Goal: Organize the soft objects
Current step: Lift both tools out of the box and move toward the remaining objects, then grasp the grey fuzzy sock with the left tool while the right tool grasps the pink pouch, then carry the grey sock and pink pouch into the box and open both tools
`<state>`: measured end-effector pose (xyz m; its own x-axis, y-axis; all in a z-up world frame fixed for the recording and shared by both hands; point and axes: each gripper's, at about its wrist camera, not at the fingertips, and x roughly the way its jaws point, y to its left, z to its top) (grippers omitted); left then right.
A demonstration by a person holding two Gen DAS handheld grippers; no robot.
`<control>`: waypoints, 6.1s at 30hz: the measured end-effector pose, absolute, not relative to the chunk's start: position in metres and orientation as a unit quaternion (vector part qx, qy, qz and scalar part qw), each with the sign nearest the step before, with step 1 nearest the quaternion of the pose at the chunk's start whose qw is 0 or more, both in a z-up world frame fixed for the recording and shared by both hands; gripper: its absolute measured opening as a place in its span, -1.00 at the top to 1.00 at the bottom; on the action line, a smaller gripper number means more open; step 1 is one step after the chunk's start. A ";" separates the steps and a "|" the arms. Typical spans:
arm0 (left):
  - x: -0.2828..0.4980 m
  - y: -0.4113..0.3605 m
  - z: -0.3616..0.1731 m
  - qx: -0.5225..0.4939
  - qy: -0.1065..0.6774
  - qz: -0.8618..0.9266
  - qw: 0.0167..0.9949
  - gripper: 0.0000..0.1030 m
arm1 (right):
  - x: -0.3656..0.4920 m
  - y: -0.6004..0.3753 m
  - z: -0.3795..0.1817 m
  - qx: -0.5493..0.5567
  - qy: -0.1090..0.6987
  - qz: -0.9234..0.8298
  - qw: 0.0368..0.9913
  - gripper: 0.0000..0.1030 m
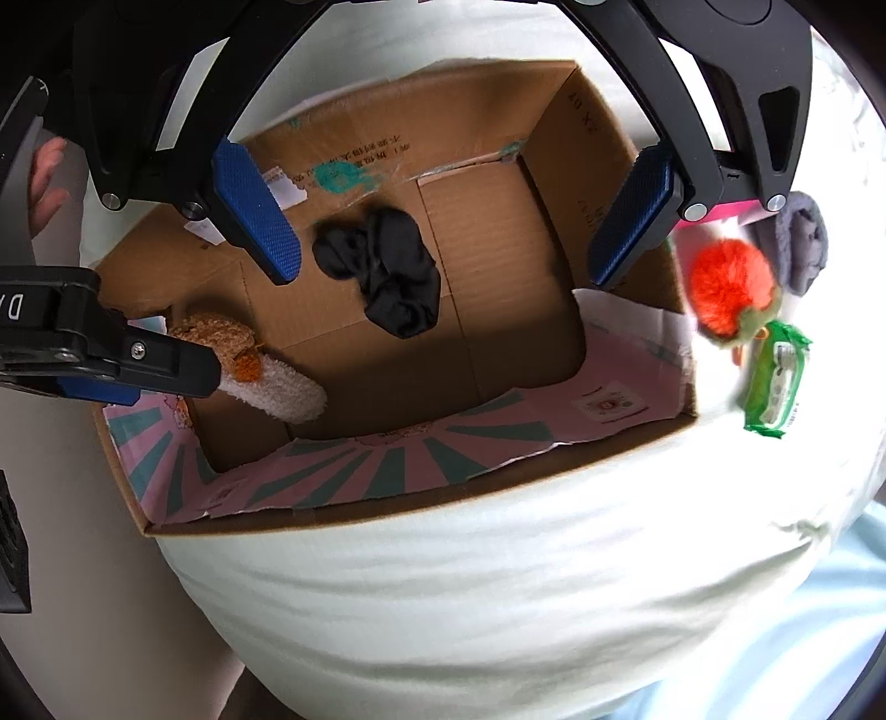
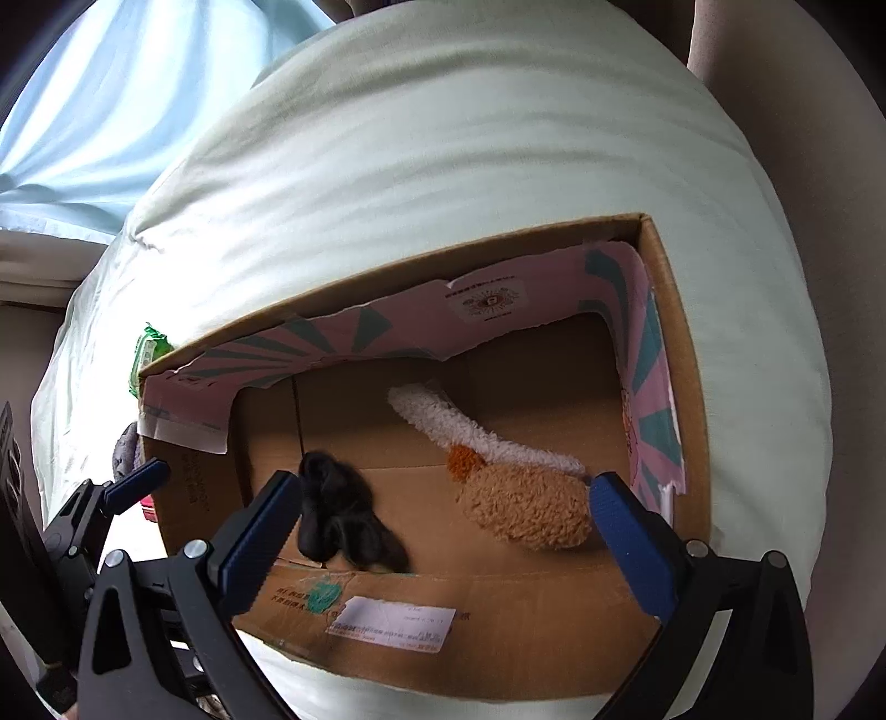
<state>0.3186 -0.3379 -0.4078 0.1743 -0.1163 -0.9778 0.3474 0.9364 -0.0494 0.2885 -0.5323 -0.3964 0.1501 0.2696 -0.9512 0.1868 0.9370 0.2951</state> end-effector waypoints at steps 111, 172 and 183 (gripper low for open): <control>0.352 0.027 -0.494 -0.077 0.688 -0.080 0.717 -0.58 | 0.271 -0.120 -0.476 -0.324 0.612 0.317 0.648 -0.12; 0.185 0.044 -0.205 -0.087 0.521 -0.136 0.838 0.02 | 0.157 -0.209 -0.194 0.074 0.552 0.119 0.822 0.49; 0.183 -0.091 -0.194 -0.084 0.505 -0.139 0.848 0.02 | 0.156 -0.338 -0.170 0.090 0.531 0.085 0.838 0.49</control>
<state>0.1826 -0.0909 -0.1943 0.4511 -0.3210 -0.8327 0.1509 0.9471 -0.2834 0.1556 -0.3378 -0.1696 0.4215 0.2386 -0.8749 -0.0468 0.9692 0.2417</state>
